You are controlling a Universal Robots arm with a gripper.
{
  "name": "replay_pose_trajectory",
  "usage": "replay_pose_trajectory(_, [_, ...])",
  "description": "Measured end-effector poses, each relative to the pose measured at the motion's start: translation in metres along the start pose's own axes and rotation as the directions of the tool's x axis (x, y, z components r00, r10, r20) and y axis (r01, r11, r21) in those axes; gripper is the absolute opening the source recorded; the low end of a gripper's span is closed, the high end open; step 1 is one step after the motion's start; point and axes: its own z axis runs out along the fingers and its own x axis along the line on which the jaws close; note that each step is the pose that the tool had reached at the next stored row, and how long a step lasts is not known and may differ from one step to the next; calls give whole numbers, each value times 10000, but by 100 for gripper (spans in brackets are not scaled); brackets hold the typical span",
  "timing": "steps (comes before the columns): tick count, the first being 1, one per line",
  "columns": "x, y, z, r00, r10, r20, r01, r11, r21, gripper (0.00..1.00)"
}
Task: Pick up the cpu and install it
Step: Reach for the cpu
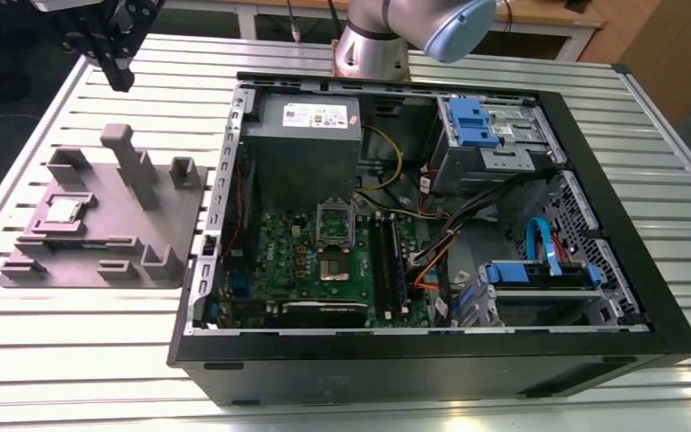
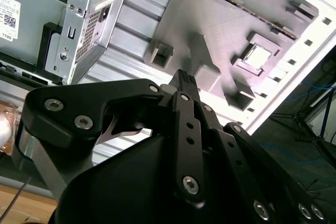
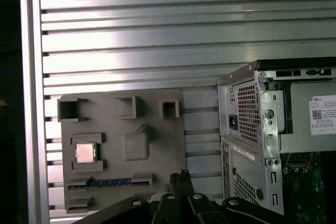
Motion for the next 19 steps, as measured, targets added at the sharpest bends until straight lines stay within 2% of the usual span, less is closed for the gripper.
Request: replay_pose_trajectory(19, [81,-6,-2,10000,0,0,0,10000,0,10])
